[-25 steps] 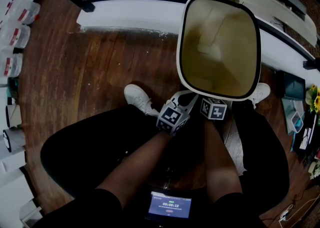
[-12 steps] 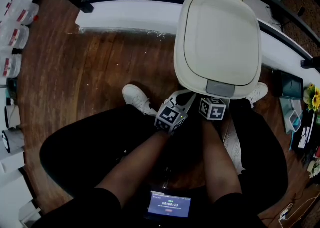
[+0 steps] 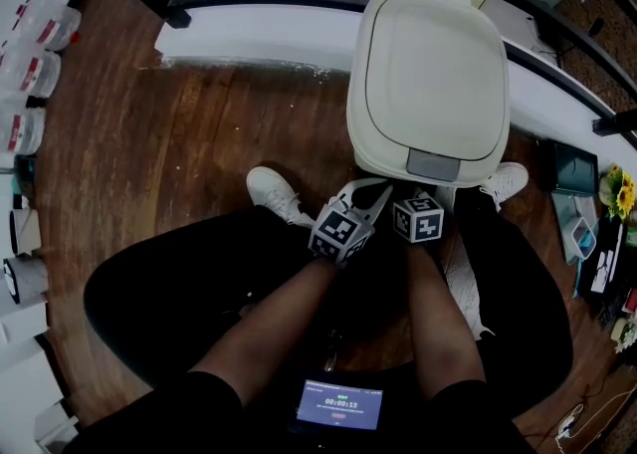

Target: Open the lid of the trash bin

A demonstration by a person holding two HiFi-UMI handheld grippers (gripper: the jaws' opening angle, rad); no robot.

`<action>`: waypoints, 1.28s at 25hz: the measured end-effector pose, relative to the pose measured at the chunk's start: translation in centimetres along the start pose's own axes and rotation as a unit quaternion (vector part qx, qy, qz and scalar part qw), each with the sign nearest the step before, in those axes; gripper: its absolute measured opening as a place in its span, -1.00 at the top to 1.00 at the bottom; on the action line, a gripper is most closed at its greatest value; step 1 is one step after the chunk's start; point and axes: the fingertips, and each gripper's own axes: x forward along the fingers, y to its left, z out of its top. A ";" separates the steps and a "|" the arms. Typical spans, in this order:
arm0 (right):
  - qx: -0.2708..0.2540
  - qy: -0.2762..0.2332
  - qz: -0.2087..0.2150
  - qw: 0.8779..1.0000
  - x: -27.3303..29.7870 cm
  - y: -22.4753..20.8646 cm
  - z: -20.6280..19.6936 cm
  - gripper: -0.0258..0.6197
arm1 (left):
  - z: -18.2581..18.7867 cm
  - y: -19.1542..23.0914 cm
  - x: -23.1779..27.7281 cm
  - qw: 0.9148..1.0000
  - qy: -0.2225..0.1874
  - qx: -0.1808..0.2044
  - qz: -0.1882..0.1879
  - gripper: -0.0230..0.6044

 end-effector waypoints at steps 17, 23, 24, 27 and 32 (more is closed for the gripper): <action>-0.115 -0.189 0.040 0.974 -18.2 13.7 10.7 0.85 | 9.8 -7.5 -10.9 0.997 -0.041 0.070 0.015 0.80; -0.160 -0.263 0.067 0.949 -26.9 20.6 14.7 0.85 | 15.4 -11.4 -16.2 0.992 -0.095 0.081 0.003 0.80; -0.168 -0.274 0.073 0.944 -28.3 21.8 15.5 0.85 | 16.5 -12.2 -16.9 0.991 -0.101 0.087 -0.002 0.80; -0.184 -0.299 0.083 0.933 -32.5 25.0 17.3 0.85 | 19.2 -15.4 -18.7 0.988 -0.110 0.107 -0.027 0.80; -0.209 -0.309 0.068 0.925 -37.9 29.2 18.0 0.85 | 23.3 -19.7 -23.1 0.980 -0.146 0.118 -0.058 0.80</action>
